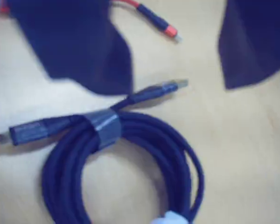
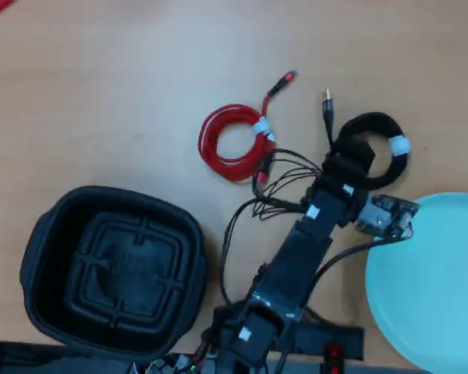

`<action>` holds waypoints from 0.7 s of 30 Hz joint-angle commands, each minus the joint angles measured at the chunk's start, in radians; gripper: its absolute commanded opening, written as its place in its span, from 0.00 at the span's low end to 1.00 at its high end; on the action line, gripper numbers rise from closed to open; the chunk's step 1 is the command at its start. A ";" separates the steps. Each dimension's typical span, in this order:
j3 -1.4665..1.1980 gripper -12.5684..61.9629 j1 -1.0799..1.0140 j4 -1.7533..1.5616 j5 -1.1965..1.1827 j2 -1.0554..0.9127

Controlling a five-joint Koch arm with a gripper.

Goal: Put a black charging cable in a black bowl and put a red charging cable in a green bowl

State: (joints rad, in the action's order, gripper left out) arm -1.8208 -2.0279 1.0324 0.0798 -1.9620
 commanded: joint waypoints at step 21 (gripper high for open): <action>0.618 0.49 -0.029 0.471 -0.095 0.442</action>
State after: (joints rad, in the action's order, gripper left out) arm -1.2456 -2.0571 1.4757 0.0015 -1.5156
